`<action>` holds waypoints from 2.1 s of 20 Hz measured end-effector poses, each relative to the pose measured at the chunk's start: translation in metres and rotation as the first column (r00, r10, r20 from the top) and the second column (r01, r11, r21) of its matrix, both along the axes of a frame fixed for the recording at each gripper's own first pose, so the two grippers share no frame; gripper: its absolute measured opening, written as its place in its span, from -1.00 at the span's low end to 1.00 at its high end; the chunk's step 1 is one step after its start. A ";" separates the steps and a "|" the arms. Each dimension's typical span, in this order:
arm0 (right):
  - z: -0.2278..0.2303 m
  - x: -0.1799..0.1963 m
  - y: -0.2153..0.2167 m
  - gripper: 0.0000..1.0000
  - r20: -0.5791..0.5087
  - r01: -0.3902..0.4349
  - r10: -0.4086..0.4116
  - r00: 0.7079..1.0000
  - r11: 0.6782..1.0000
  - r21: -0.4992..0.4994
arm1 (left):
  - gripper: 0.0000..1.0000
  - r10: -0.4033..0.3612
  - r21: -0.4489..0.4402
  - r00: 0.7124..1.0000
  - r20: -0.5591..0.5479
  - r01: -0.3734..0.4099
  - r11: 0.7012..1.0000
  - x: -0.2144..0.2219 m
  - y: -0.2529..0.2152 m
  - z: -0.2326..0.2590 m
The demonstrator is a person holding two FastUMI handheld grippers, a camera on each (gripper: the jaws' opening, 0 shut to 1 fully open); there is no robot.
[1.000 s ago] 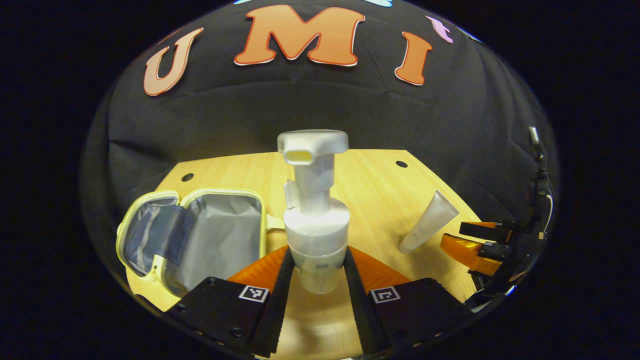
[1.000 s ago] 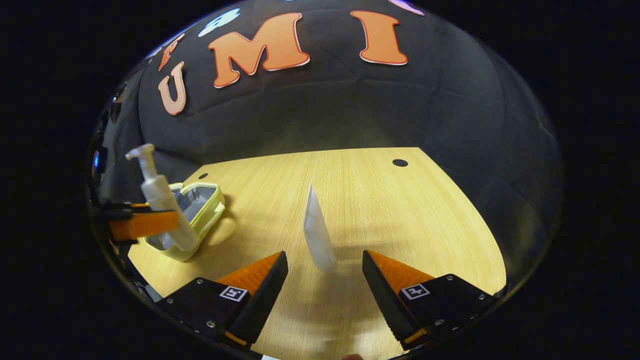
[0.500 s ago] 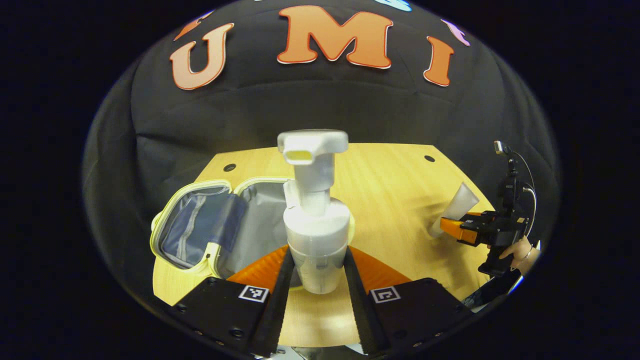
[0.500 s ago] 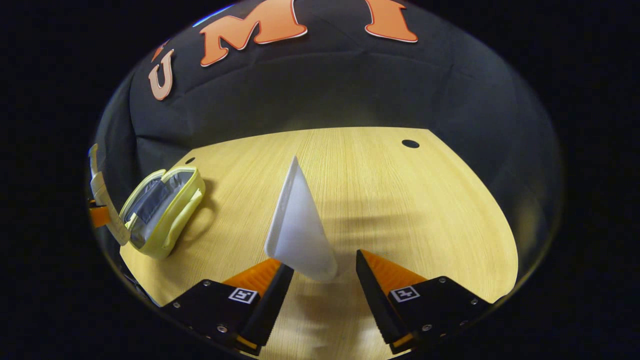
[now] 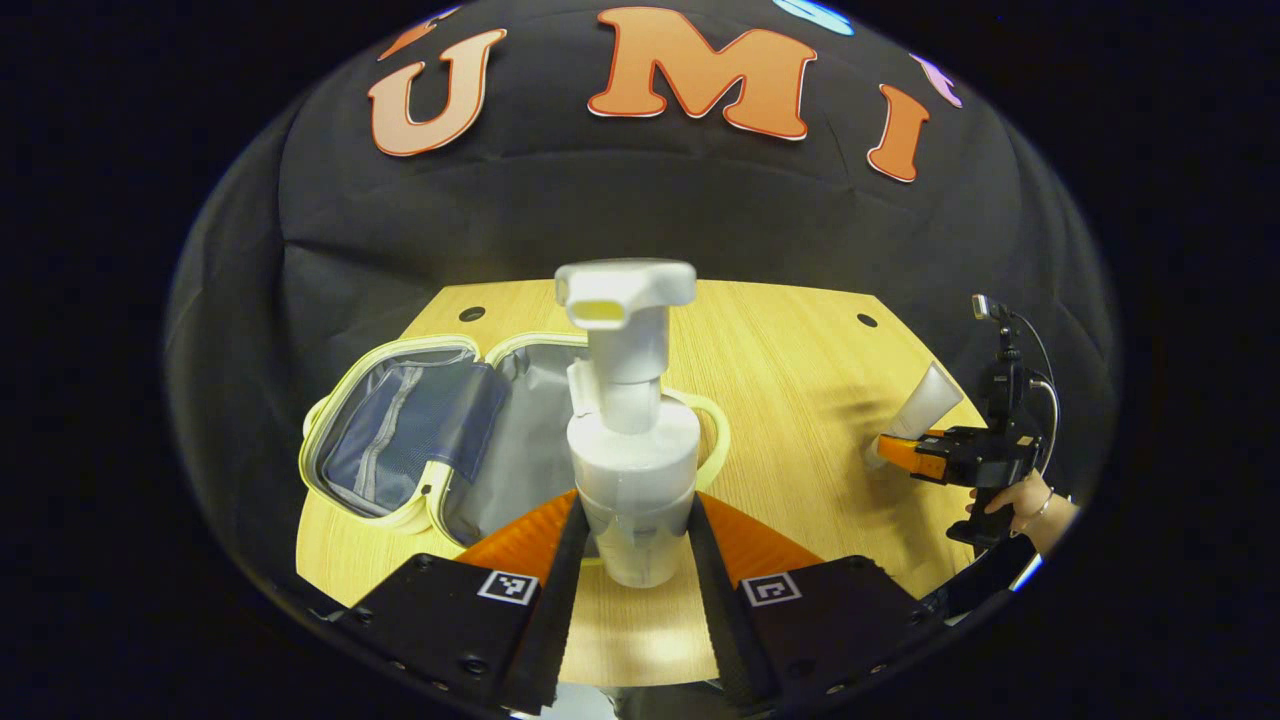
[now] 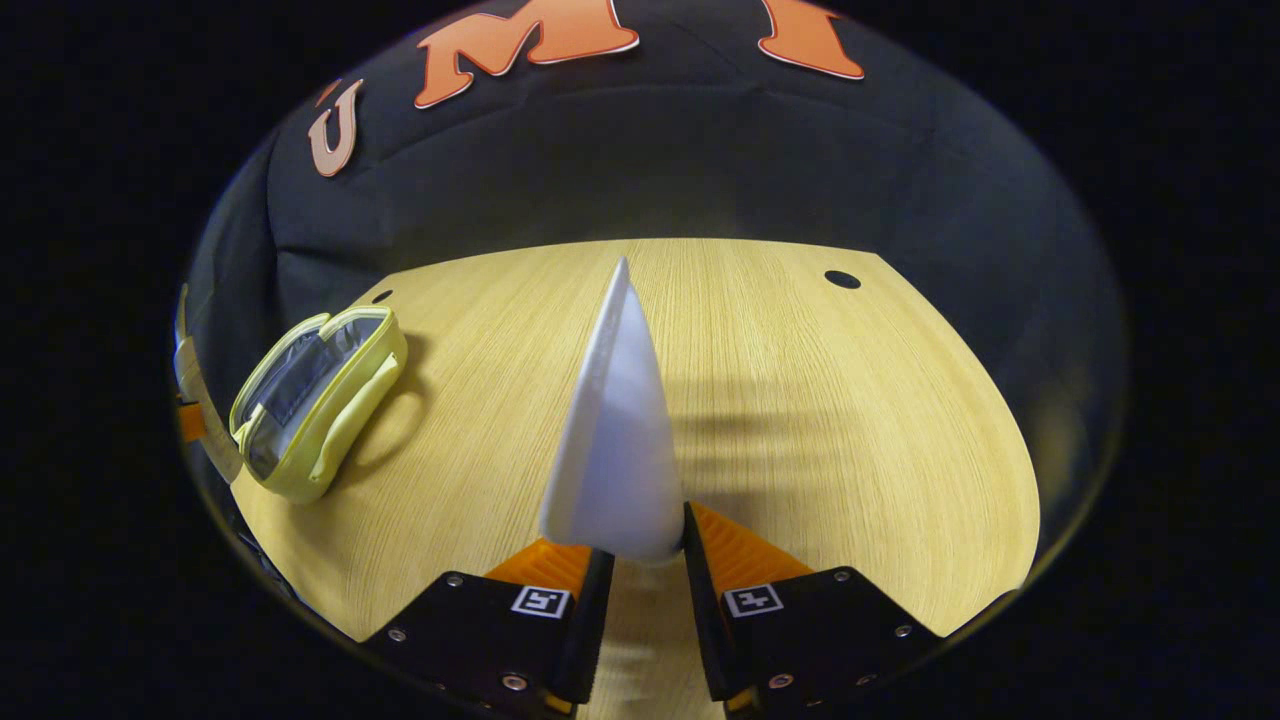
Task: First open the suitcase, pack the skin care products into it, and then close the suitcase.
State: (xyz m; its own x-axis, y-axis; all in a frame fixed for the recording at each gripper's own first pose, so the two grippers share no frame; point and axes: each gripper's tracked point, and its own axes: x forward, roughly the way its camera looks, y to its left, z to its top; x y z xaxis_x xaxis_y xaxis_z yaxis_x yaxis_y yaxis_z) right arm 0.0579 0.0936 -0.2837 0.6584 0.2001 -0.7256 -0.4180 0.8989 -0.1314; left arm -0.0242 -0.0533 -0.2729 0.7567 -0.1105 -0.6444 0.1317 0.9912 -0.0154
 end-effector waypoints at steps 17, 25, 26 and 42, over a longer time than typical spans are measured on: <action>0.063 -0.101 0.124 -0.24 -0.293 0.120 -0.074 0.953 0.982 0.143 | 0.19 -0.346 -0.020 0.820 -0.457 0.379 0.925 0.086 0.093 -0.012; 0.059 -0.116 0.123 -0.24 -0.294 0.215 -0.177 0.939 0.971 0.103 | 0.20 -0.357 -0.101 0.707 -0.611 0.378 0.920 0.107 0.082 -0.057; 0.060 -0.119 0.123 -0.24 -0.296 0.226 -0.187 0.937 0.969 0.101 | 0.20 -0.349 -0.102 0.697 -0.627 0.370 0.923 0.107 0.081 -0.062; 0.072 -0.128 0.171 -0.24 -0.345 0.173 -0.127 0.930 0.979 0.107 | 0.98 -0.395 -0.086 0.798 -0.455 0.402 0.912 0.138 0.061 -0.051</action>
